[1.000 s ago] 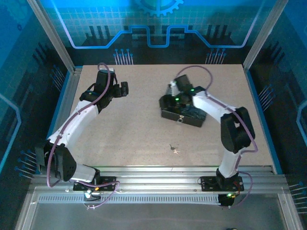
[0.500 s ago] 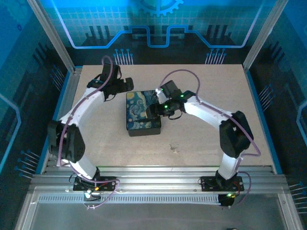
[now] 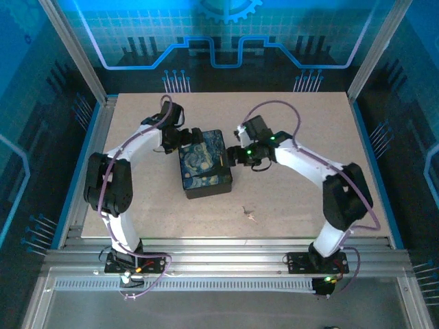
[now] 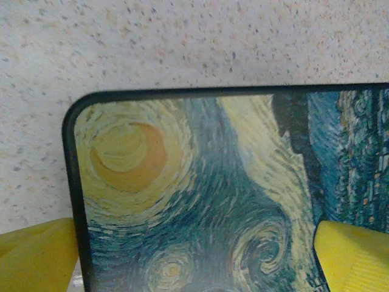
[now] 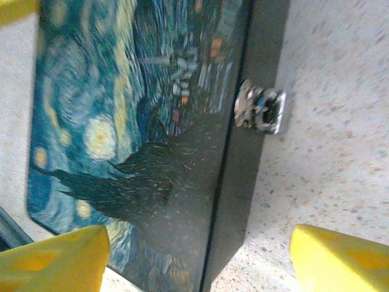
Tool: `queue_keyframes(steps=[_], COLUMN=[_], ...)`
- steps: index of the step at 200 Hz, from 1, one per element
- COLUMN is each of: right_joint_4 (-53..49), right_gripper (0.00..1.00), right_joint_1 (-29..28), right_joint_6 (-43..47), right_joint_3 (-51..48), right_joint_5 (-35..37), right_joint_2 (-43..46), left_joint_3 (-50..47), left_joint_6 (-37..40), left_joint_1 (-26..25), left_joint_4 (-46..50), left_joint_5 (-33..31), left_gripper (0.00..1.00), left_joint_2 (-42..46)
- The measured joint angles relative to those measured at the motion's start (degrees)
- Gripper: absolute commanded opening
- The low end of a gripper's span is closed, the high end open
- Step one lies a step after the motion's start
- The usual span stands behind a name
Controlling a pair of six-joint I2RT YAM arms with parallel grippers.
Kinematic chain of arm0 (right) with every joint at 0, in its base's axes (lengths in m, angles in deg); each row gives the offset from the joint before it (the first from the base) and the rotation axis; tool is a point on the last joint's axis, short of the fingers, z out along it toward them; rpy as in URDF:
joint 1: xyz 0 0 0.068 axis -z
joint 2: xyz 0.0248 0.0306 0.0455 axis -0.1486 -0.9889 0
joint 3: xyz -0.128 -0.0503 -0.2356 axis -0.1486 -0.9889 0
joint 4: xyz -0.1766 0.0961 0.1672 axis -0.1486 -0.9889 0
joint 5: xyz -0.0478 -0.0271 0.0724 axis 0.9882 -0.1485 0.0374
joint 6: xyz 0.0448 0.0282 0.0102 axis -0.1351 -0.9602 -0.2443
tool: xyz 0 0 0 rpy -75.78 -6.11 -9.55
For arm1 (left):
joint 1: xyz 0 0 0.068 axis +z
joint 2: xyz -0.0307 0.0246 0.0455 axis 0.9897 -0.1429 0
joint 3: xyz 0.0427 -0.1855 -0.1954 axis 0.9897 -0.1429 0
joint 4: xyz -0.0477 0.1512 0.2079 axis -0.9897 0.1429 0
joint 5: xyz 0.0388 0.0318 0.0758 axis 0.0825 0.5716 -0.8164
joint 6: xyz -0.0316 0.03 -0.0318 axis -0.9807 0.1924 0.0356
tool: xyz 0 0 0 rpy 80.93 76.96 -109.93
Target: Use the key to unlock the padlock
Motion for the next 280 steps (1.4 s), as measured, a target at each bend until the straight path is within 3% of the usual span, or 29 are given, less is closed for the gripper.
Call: queue_keyframes(steps=[47, 122, 212, 253, 280], right_joint_4=[-0.5, -1.11, 1.14, 2.8, 2.14], right_gripper=[0.76, 0.77, 0.78, 0.82, 0.82], right_joint_1=[-4.04, -12.83, -12.9, -11.67, -10.16], right_joint_6=[-0.52, -9.84, -13.84, -11.13, -8.63], right_joint_3=[1.03, 1.46, -0.2, -3.96, -7.41], right_joint_5=[0.46, 6.01, 5.53, 5.31, 5.33], right_joint_2=[-5.05, -4.87, -4.02, -0.59, 4.92], left_joint_3=[0.94, 13.94, 21.09, 21.49, 20.41], left_joint_6=[-0.24, -0.28, -1.75, 0.24, 2.4], left_joint_1=[-1.11, -3.04, -6.03, -6.12, -5.99], left_joint_4=[-1.57, -4.96, -10.91, -7.82, -5.27], left_joint_5=[4.74, 9.6, 15.63, 14.08, 9.77], left_gripper=[0.99, 0.99, 0.99, 0.99, 0.99], left_joint_2=[-1.79, -12.59, -18.97, -17.27, -10.8])
